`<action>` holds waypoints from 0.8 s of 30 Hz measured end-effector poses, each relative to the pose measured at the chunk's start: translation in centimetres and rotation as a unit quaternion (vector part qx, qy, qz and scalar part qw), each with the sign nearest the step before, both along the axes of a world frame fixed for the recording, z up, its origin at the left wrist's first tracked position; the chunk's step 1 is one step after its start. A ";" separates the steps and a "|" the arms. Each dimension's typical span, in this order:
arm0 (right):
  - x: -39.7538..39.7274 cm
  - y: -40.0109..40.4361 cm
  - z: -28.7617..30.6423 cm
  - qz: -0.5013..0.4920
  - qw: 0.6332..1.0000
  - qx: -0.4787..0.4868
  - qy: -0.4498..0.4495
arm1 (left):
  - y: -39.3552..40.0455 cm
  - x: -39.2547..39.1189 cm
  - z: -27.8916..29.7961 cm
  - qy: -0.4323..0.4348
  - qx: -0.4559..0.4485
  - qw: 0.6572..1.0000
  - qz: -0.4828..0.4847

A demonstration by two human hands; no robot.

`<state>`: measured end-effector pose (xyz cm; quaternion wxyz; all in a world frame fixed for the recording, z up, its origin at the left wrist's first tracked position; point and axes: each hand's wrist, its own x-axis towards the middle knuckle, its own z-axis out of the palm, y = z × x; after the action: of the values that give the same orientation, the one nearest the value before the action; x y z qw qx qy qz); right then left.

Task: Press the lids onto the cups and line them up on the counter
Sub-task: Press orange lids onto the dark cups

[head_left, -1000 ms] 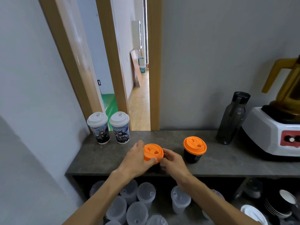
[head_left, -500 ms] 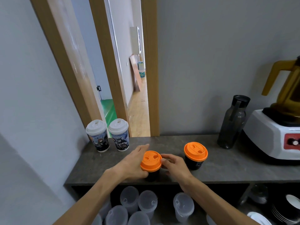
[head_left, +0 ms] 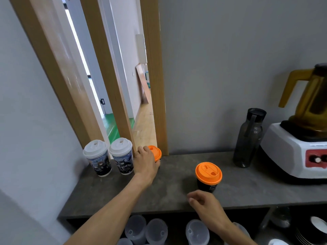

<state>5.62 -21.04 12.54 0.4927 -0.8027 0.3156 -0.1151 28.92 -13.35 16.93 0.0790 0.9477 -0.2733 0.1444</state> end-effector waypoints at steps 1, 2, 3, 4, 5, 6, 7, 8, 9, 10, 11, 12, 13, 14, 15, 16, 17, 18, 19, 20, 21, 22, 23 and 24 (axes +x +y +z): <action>-0.4 -0.1 0.0 0.001 1.000 -0.004 -0.002 | -0.1 0.1 -0.2 -0.002 0.001 1.000 0.003; -0.7 -0.2 0.1 0.004 1.000 -0.007 -0.002 | -0.1 0.2 -0.3 -0.004 0.000 1.000 0.006; -1.1 -0.3 0.2 0.008 1.000 -0.007 -0.001 | -0.1 0.3 -0.4 -0.005 0.000 1.000 0.010; -1.4 -0.5 0.4 0.010 1.000 -0.004 0.001 | -0.1 0.3 -0.3 -0.001 0.002 1.000 0.015; -1.8 -0.6 0.6 0.011 1.000 -0.001 0.002 | 0.0 0.2 -0.1 0.004 0.009 1.000 0.021; -2.2 -0.7 0.8 0.010 1.000 -0.001 0.002 | 0.0 0.1 0.2 0.005 0.016 1.000 0.024; -2.6 -1.0 0.9 0.007 1.000 -0.005 -0.001 | 0.1 -0.3 0.6 0.000 0.024 0.999 0.023; -3.0 -1.4 1.0 0.001 1.000 -0.008 -0.005 | 0.1 -0.8 1.0 -0.005 0.026 1.000 0.011; -3.6 -1.9 1.2 -0.011 1.000 -0.012 -0.012 | 0.1 -1.5 1.4 -0.008 0.019 1.000 -0.014; -4.2 -2.5 1.5 -0.028 0.999 -0.016 -0.022 | 0.1 -2.4 1.5 -0.003 0.006 0.998 -0.056; -4.7 -3.3 1.8 -0.049 0.998 -0.025 -0.034 | -0.1 -3.5 1.6 0.013 -0.012 0.994 -0.112; -5.1 -4.2 2.2 -0.072 0.995 -0.040 -0.047 | -0.5 -4.8 1.4 0.055 -0.040 0.982 -0.177; -5.2 -5.2 2.6 -0.096 0.992 -0.062 -0.060 | -0.9 -6.1 1.1 0.119 -0.063 0.963 -0.233; -5.2 -6.1 2.9 -0.115 0.987 -0.086 -0.073 | -1.4 -7.4 0.6 0.190 -0.077 0.939 -0.277; -4.9 -7.0 3.1 -0.125 0.983 -0.102 -0.084 | -2.1 -8.7 0.2 0.244 -0.082 0.917 -0.305; -4.5 -7.7 3.3 -0.124 0.983 -0.106 -0.091 | -2.8 -9.7 -0.3 0.274 -0.091 0.901 -0.323; -4.0 -8.4 3.3 -0.113 0.985 -0.100 -0.085 | -3.5 -10.5 -0.7 0.294 -0.104 0.893 -0.326; -3.4 -8.9 3.2 -0.096 0.989 -0.087 -0.077 | -4.0 -11.2 -1.0 0.304 -0.122 0.888 -0.322; -2.9 -9.5 3.0 -0.078 0.991 -0.082 -0.065 | -4.2 -11.9 -1.1 0.309 -0.133 0.890 -0.306; -2.5 -9.9 2.8 -0.062 0.993 -0.081 -0.056 | -4.2 -12.3 -1.2 0.303 -0.145 0.896 -0.290; -2.2 -10.3 2.6 -0.053 0.994 -0.085 -0.050 | -4.1 -12.7 -1.3 0.285 -0.154 0.906 -0.272; -1.9 -10.8 2.3 -0.050 0.994 -0.085 -0.053 | -3.9 -13.0 -1.4 0.259 -0.166 0.917 -0.252; -1.7 -11.3 2.0 -0.054 0.993 -0.084 -0.058 | -3.6 -13.4 -1.3 0.238 -0.171 0.928 -0.231; -1.5 -11.7 1.9 -0.060 0.993 -0.081 -0.063 | -3.3 -13.5 -1.3 0.216 -0.175 0.936 -0.216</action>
<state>4.10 -32.69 14.48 0.4375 -0.8105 0.3212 -0.2202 15.40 -16.61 15.64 0.3296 0.8455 -0.4183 -0.0392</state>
